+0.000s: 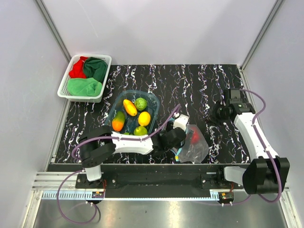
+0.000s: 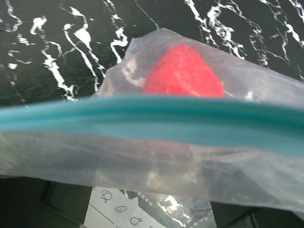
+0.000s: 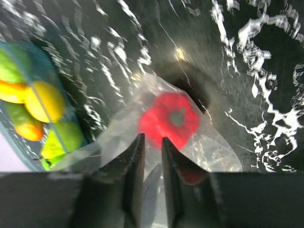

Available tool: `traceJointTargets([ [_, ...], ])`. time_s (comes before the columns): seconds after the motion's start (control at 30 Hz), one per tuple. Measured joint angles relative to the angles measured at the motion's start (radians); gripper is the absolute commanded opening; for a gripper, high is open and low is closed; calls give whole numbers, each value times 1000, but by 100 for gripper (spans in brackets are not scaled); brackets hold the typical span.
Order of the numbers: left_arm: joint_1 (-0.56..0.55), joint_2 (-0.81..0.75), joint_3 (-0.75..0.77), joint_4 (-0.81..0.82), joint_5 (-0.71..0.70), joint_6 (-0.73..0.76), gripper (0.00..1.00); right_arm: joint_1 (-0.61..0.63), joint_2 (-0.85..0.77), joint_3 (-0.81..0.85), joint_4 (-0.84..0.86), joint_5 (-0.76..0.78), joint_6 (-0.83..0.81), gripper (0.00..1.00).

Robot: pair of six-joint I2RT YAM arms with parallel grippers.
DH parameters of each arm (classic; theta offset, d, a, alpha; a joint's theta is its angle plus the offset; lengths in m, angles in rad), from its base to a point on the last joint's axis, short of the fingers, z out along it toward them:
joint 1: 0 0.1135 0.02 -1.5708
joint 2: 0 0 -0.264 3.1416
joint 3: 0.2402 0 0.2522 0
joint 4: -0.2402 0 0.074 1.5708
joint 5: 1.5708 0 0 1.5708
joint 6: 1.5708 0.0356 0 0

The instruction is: Open the zip-top bag and remove the fake food

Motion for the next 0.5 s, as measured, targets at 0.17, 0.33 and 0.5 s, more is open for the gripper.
traceJointTargets([
  [0.17,5,17,28,-8,47,1,89,-2,7,-143,65,-50,3,20],
  [0.33,5,57,79,-9,82,15,91,-2,13,-263,124,-97,-3,19],
  [0.5,8,102,111,-10,112,23,92,-2,40,-320,190,-167,-5,18],
])
